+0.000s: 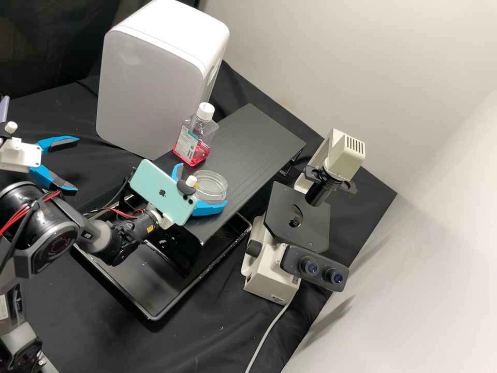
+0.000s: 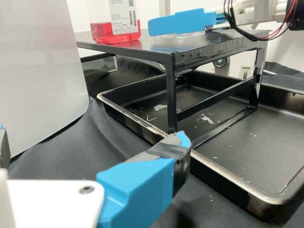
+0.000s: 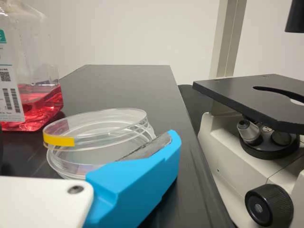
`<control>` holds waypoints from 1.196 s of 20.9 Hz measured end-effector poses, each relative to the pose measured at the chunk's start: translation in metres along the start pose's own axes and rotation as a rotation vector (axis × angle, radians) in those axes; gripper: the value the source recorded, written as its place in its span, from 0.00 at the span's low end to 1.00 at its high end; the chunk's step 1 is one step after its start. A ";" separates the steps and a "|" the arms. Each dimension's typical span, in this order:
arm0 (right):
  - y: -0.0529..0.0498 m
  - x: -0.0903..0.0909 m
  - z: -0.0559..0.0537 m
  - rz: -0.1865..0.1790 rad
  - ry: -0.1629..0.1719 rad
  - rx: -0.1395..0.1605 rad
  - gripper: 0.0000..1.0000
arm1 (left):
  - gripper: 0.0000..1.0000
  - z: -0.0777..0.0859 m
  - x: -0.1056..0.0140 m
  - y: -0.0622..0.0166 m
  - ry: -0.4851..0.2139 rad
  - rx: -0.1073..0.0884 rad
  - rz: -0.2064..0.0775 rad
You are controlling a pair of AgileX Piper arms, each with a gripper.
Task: Place the lid on the petri dish
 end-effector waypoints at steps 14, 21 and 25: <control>0.003 -0.003 0.004 0.017 -0.008 0.003 0.00 | 1.00 0.000 0.000 0.0000 0.000 0.000 0.000; 0.004 -0.003 0.004 0.018 -0.008 0.010 0.00 | 1.00 0.000 0.000 0.0000 0.000 0.000 0.000; 0.002 -0.005 0.006 0.013 -0.013 0.010 0.00 | 1.00 0.000 0.000 0.0000 0.000 0.000 0.000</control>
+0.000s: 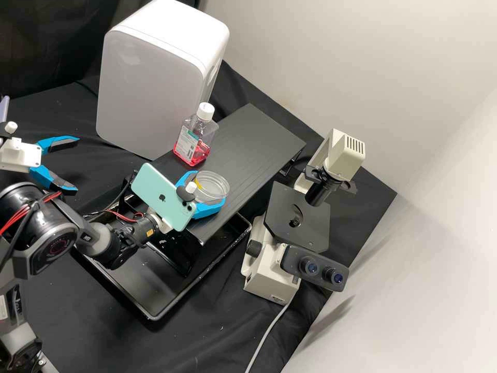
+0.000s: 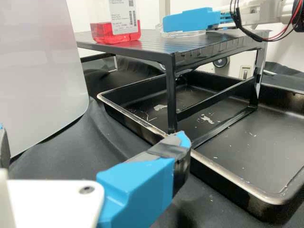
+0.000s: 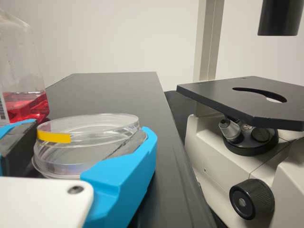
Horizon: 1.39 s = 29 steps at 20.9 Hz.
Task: Place the lid on the petri dish
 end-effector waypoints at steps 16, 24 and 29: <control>0.001 -0.023 -0.002 0.002 0.002 0.006 0.00 | 1.00 0.000 0.000 0.0000 0.000 0.000 0.000; 0.000 -0.030 -0.004 -0.005 0.007 0.005 0.00 | 1.00 -0.001 0.000 0.0001 -0.001 0.000 0.000; -0.001 -0.032 -0.003 -0.003 0.010 0.007 0.00 | 1.00 -0.001 0.000 0.0001 -0.001 0.000 0.000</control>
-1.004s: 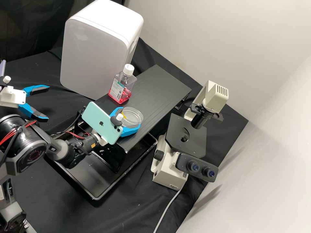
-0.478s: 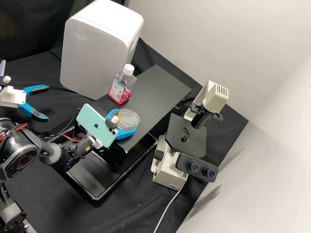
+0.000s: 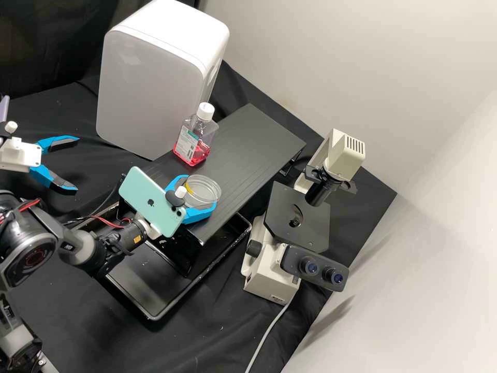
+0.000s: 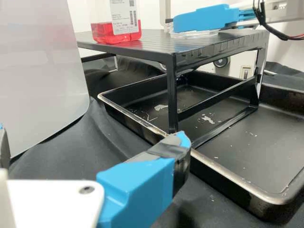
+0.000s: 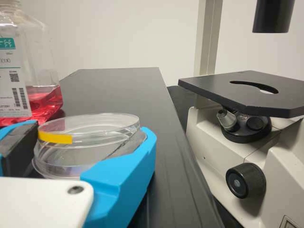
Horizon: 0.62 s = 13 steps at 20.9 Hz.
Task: Place the lid on the petri dish
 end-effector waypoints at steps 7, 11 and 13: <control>0.001 -0.003 0.001 0.000 0.003 -0.002 0.00 | 1.00 0.000 0.000 0.0000 0.000 -0.002 0.000; 0.001 -0.005 0.003 0.000 0.003 -0.003 0.00 | 1.00 0.000 0.000 0.0000 0.000 -0.002 0.000; 0.001 -0.008 0.004 -0.003 0.002 -0.005 0.00 | 1.00 0.000 0.000 0.0000 0.000 -0.002 0.000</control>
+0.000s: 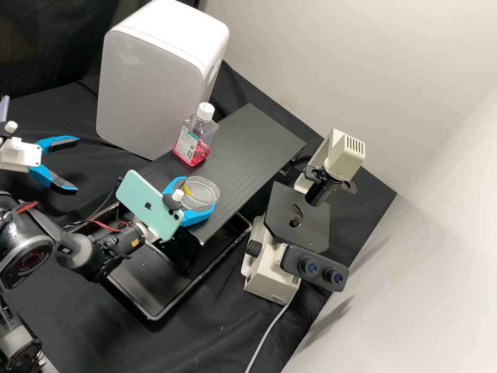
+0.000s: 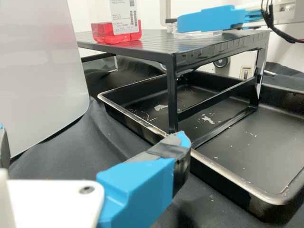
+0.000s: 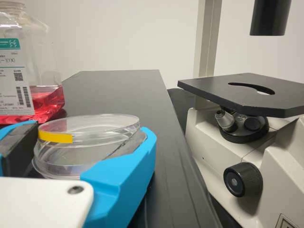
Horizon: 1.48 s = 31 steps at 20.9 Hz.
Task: Place the lid on the petri dish
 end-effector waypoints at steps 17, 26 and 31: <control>0.000 -0.012 0.001 0.009 0.010 0.008 1.00 | 1.00 0.000 0.000 0.0000 0.000 0.000 0.000; 0.000 -0.012 0.001 0.003 0.009 0.006 1.00 | 1.00 0.000 0.000 0.0000 0.000 0.000 0.000; 0.000 -0.012 0.000 -0.006 0.020 -0.002 1.00 | 1.00 0.000 0.000 0.0000 0.000 0.000 0.000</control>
